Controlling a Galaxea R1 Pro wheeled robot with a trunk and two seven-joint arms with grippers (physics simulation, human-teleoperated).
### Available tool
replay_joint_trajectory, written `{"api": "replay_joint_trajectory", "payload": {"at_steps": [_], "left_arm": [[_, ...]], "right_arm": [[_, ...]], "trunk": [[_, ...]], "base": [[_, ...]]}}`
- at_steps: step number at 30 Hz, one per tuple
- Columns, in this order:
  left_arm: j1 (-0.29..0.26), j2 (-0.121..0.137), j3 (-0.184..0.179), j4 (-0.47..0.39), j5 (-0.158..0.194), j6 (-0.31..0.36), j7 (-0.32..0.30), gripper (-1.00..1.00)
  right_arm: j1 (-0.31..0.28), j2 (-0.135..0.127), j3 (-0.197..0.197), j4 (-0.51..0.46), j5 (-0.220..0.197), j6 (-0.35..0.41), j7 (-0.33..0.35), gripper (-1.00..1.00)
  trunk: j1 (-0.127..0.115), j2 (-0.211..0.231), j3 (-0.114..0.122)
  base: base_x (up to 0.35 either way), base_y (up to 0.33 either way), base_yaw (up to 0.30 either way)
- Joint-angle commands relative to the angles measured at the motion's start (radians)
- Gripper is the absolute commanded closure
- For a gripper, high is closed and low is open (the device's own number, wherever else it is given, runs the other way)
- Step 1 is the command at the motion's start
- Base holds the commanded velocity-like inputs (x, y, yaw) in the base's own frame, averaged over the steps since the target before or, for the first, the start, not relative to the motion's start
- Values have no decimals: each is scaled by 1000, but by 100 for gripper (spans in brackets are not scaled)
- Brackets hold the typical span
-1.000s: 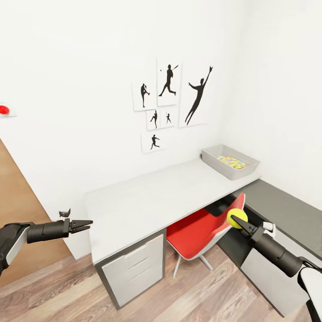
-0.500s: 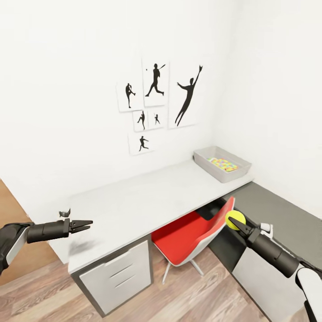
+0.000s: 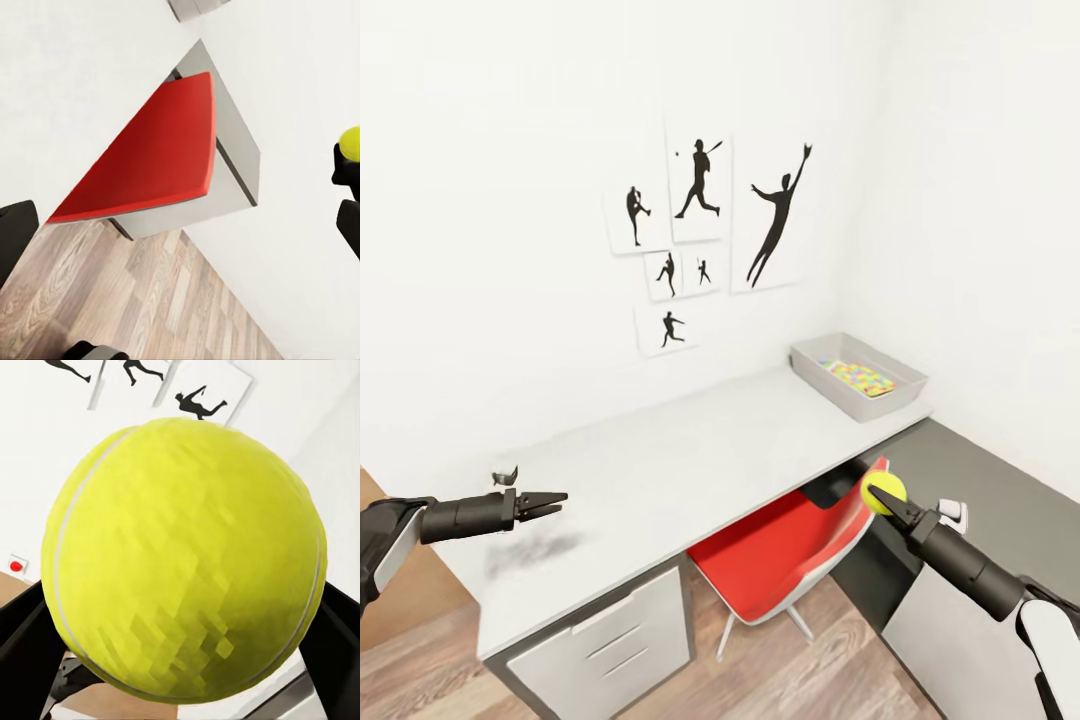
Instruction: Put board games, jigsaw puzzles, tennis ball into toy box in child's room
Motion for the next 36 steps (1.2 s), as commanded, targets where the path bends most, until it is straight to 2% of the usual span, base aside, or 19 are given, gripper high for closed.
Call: {"api": "replay_joint_trajectory", "payload": {"at_steps": [1, 5, 12, 36], "left_arm": [[-1, 0, 0, 0, 5, 12, -2, -100], [-1, 0, 6, 0, 6, 14, -3, -100], [-1, -2, 37, -4, 6, 15, -3, -100], [-1, 0, 40, -5, 6, 13, -2, -100]], "right_arm": [[-1, 0, -1, -1, 2, 6, 2, 100], [-1, 0, -1, -1, 16, 7, 2, 100], [-1, 6, -1, -1, 20, 6, 2, 100], [-1, 17, -1, 1, 20, 5, 2, 100]], "trunk": [[1, -2, -2], [1, -2, -2], [1, -2, -2], [1, -2, 4]], "base": [[242, -1, 0], [231, -88, 0], [191, -224, 0], [19, -91, -41]]}}
